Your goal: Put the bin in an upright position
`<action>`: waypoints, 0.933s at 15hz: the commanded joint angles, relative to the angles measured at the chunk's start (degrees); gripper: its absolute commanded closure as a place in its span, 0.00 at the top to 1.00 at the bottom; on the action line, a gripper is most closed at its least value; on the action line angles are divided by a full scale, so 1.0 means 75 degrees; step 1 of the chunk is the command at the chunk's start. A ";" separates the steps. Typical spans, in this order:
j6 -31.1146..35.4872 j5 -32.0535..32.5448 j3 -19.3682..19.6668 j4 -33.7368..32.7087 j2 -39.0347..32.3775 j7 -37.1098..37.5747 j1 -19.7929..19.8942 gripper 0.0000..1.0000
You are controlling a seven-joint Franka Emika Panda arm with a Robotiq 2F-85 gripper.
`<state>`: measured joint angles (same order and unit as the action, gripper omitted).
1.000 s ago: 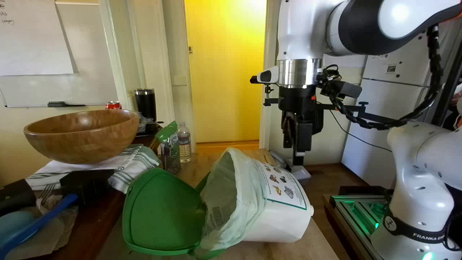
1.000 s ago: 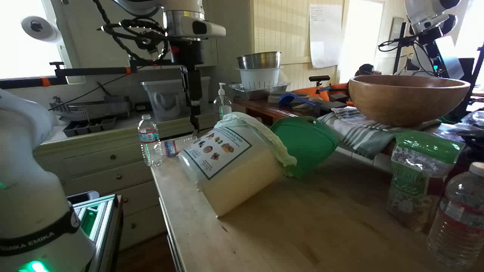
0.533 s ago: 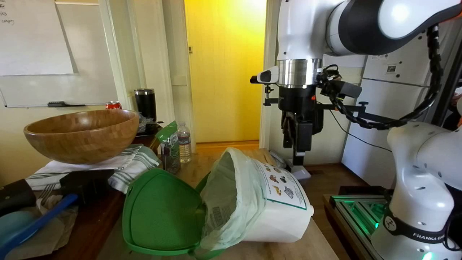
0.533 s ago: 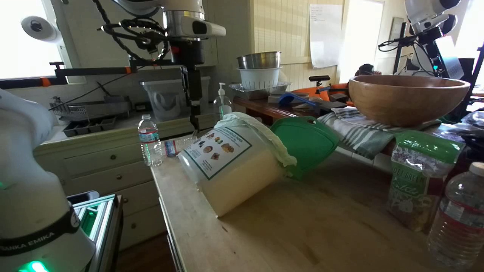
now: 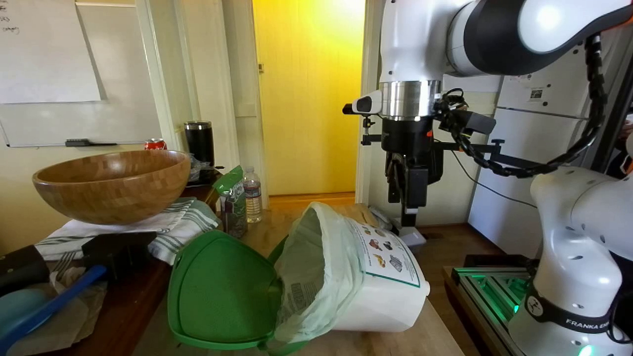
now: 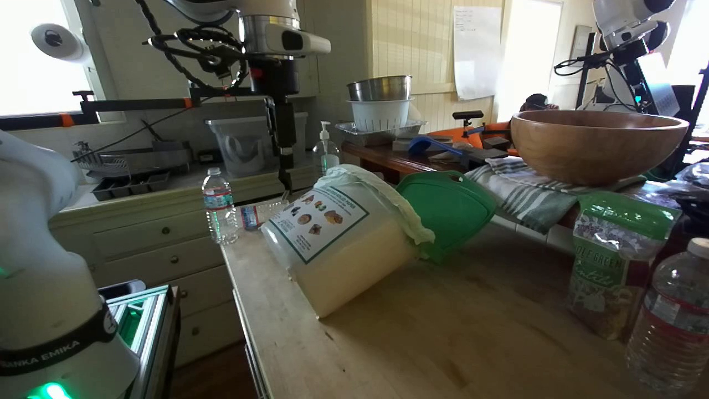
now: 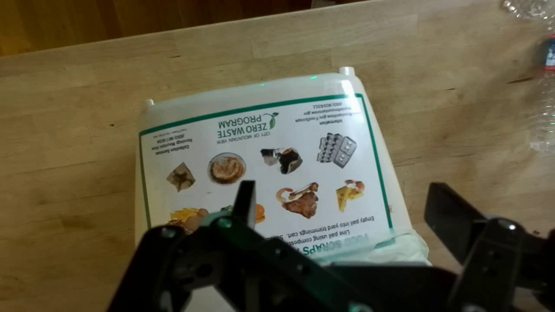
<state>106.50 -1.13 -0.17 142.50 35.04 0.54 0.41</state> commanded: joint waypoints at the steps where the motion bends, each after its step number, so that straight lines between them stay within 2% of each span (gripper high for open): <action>1: -0.0018 0.0007 0.0011 -0.0015 -0.0004 0.0004 -0.0011 1.00; 10: -0.0018 0.0007 0.0011 -0.0015 -0.0004 0.0004 -0.0011 1.00; 14: 0.0244 0.0001 0.0104 -0.0265 -0.0025 0.0481 0.0275 1.00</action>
<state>106.71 -1.15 0.14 141.92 35.04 1.82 1.03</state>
